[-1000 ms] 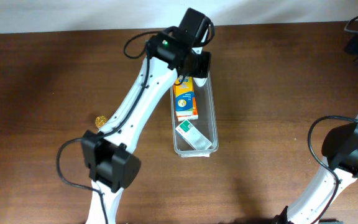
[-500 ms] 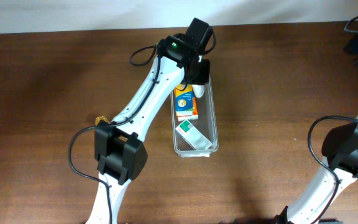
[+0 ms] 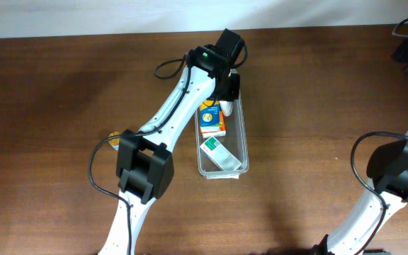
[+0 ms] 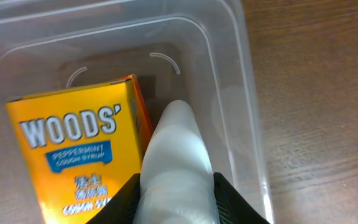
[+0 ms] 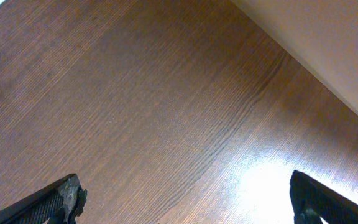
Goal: Pack container
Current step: 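Lift the spray bottle and carry it over the container, then lower the spray bottle into the container's back corner and release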
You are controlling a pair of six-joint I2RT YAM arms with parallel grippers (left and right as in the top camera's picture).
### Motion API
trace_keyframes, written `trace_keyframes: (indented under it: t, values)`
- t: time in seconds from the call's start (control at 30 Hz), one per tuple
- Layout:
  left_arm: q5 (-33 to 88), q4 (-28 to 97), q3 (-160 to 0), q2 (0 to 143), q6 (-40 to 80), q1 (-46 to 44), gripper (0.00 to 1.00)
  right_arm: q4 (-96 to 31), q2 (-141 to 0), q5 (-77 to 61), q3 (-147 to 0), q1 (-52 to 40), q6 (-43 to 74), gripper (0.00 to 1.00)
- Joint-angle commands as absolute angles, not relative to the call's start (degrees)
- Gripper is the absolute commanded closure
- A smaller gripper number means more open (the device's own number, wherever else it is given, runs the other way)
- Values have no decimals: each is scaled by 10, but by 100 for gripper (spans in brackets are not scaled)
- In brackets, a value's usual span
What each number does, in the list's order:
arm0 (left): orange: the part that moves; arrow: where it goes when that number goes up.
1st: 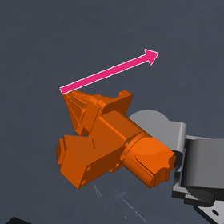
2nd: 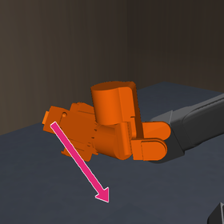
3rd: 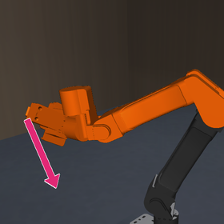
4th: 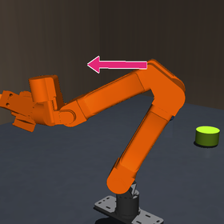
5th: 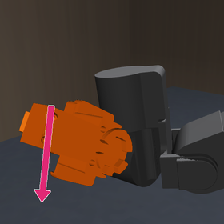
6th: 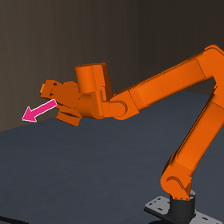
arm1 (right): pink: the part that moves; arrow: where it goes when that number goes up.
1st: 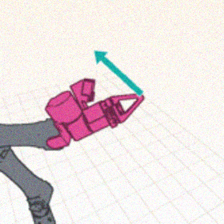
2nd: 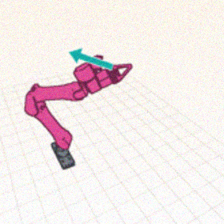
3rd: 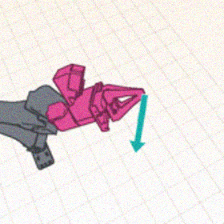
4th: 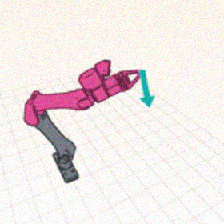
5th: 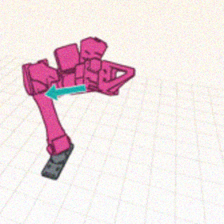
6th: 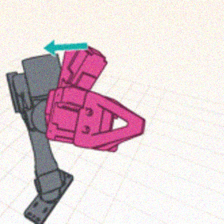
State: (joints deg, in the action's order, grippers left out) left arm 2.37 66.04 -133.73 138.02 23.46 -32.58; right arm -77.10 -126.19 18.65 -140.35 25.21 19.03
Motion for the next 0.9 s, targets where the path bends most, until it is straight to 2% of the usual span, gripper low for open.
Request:
trace_keyframes:
  t: [0.0,0.07,0.1,0.13,0.33,0.53,0.67,0.83,0.87]
  values:
    - [17,658,-1350,1393,240,-326,84,-771,-1267,197,-1400,255,189,2]
    - [17,657,-1350,1393,240,-326,83,-771,-1266,197,-1400,255,189,2]
    - [17,655,-1350,1393,240,-326,78,-771,-1266,197,-1400,255,189,2]
    - [17,652,-1350,1393,240,-326,76,-771,-1266,197,-1400,255,189,2]
    - [17,625,-1350,1393,239,-326,75,-771,-1266,197,-1400,255,189,2]
    - [17,622,-1350,1393,222,-326,61,-771,-1266,197,-1400,255,189,2]
    - [17,621,-1351,1393,222,-326,55,-771,-1266,197,-1400,255,189,2]
    - [17,621,-1355,1393,222,-326,52,-771,-1266,197,-1400,255,189,2]
    - [17,621,-1358,1393,221,-326,48,-771,-1266,197,-1400,255,189,2]
